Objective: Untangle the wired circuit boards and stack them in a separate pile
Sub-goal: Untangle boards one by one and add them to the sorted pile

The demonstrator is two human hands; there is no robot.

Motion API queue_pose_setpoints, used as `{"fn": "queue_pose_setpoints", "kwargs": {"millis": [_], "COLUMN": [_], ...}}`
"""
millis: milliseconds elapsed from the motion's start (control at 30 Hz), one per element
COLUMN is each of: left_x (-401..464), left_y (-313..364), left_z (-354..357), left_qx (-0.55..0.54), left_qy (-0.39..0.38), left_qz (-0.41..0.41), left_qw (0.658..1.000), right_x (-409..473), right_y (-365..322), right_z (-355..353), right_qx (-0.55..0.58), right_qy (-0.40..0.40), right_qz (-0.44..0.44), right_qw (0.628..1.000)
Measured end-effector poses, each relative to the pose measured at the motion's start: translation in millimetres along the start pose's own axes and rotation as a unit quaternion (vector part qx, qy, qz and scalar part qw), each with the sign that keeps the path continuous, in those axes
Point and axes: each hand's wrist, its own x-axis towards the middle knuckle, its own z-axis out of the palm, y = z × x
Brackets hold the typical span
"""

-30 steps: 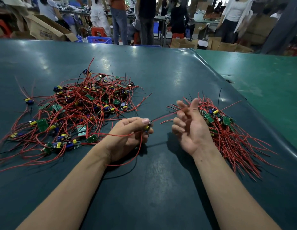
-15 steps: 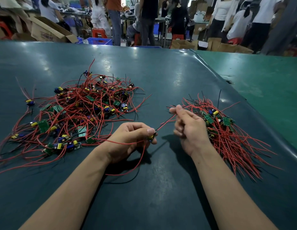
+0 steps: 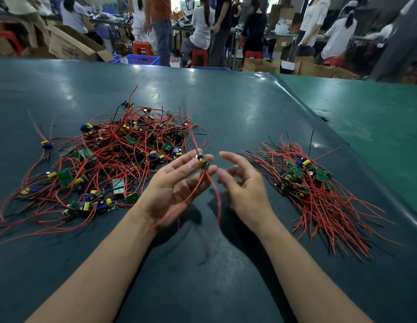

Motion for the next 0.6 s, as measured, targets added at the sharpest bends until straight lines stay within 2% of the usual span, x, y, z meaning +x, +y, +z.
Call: {"fn": "queue_pose_setpoints", "kwargs": {"millis": [67,133,267,367,467,533,600], "left_x": [2,3,7,9,11,11,12], "left_y": [-1,-4,-11,-13,-16,-18,-20], "left_z": [-1,0,-3,-4,-5,-3,-2], "left_qx": [0.000,0.044,0.156,0.189,0.199,0.200,0.169], "left_qy": [0.033,0.072,0.101,0.114,0.127,0.125,0.106], "left_qz": [0.017,0.031,0.077,0.096,0.094,0.092,0.086], "left_qw": [0.999,0.996,0.980,0.971,0.967,0.967,0.976], "right_x": [-4,-8,-5,-4,-7,-9,-11], "right_y": [3,5,5,3,0,-4,-10], "right_z": [6,11,10,8,8,9,9], "right_qx": [-0.060,-0.071,-0.166,-0.162,-0.133,-0.050,0.084], "right_qy": [-0.047,-0.068,-0.019,0.013,-0.002,-0.016,-0.020], "right_qz": [-0.085,-0.136,-0.226,-0.281,-0.259,-0.179,-0.062], "right_qw": [0.994,0.986,0.960,0.946,0.957,0.982,0.994]}}
